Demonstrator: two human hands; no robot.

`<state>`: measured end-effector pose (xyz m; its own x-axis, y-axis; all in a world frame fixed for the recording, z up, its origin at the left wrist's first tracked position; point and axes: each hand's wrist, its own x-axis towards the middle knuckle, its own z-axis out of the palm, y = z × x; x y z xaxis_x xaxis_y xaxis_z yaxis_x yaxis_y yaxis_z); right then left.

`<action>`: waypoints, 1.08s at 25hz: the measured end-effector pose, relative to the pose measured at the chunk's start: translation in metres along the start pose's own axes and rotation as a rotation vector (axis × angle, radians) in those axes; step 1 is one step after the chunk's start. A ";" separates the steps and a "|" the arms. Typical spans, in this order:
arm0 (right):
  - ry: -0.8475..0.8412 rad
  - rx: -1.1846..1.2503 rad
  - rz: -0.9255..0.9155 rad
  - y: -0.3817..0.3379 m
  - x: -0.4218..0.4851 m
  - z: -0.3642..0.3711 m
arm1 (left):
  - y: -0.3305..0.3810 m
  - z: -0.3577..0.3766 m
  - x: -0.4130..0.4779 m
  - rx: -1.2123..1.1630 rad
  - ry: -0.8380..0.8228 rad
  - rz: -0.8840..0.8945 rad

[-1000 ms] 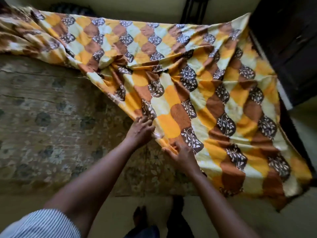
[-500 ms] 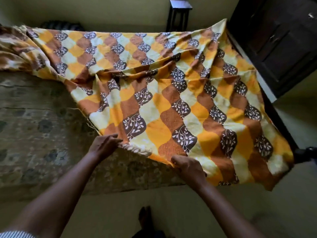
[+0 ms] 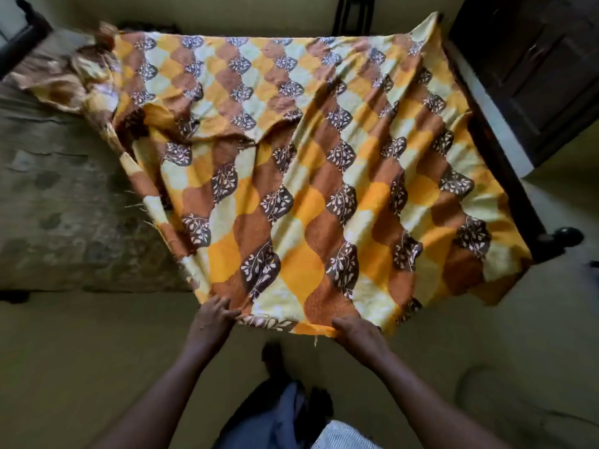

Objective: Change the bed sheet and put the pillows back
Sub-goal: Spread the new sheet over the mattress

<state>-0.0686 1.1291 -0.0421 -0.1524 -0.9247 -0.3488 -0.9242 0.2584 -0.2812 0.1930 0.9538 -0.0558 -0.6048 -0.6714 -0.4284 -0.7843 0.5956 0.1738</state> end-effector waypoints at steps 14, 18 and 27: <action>0.054 0.425 0.057 -0.183 0.147 -0.024 | -0.135 -0.074 0.006 -0.266 0.138 -0.140; 0.069 0.556 0.024 -0.276 0.217 -0.037 | -0.240 -0.103 0.010 -0.323 0.185 -0.212; 0.146 0.760 0.065 -0.372 0.380 -0.122 | -0.390 -0.167 0.089 -0.452 0.411 -0.468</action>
<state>0.1746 0.6473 0.0392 -0.2914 -0.9151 -0.2787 -0.4260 0.3850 -0.8187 0.4216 0.5881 -0.0133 -0.1298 -0.9716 -0.1977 -0.8981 0.0307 0.4388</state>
